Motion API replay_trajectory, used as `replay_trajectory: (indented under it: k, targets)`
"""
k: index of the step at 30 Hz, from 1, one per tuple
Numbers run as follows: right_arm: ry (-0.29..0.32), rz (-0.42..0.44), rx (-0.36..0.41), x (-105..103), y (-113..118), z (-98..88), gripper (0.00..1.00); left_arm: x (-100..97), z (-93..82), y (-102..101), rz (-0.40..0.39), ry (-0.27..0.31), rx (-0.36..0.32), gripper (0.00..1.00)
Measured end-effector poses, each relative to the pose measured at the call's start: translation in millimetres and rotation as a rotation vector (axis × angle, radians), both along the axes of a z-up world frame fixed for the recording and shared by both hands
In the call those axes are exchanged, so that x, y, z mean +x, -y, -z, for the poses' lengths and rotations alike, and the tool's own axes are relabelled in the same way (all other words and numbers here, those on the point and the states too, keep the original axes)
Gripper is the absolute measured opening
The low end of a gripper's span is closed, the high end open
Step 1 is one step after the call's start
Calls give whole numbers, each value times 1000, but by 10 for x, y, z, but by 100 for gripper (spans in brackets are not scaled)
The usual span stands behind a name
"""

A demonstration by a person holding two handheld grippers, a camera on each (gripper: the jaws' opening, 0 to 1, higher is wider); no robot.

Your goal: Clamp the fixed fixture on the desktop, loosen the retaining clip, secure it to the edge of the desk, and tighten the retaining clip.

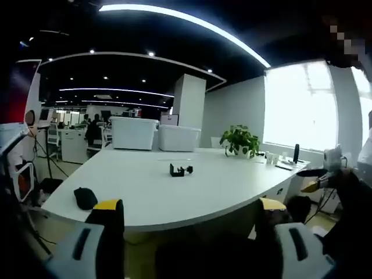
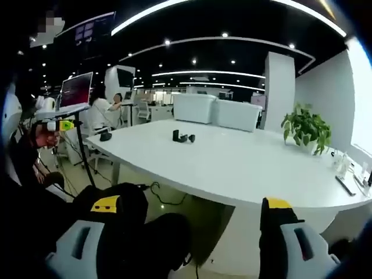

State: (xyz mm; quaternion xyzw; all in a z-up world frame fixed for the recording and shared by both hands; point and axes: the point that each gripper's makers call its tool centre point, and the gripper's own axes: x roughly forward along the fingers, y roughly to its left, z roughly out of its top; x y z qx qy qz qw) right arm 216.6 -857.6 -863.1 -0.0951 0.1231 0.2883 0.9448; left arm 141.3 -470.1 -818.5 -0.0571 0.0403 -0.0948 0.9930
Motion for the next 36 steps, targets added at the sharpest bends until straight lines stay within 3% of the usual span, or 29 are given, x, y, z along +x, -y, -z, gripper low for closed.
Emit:
replay_trajectory:
  k: [4, 8, 10, 12, 14, 18, 28, 36]
  targets:
    - [7, 4, 23, 3, -9, -53, 97, -6, -19, -4, 0, 6, 3, 93]
    - [33, 1, 26, 0, -26, -118, 89, -12, -30, -15, -5, 9, 16, 92]
    - [53, -5, 21, -10, -40, -133, 81, -19, -15, -15, 0, 5, 46, 91]
    - [51, -5, 30, -3, -48, -135, 81, -29, 10, 9, 17, 2, 87, 91]
    - [44, 3, 25, 2, -38, -107, 79, -28, 7, 8, 12, 5, 88, 89]
    - [88, 7, -4, 7, -17, -132, 69, -26, -24, -36, -6, 19, 82, 89]
    - [83, 33, 51, 38, 17, -193, 68, -21, -87, -77, -28, 48, 55, 90]
    - [81, 35, 31, 43, 27, -159, 66, -15, -72, -80, -30, 41, 57, 89]
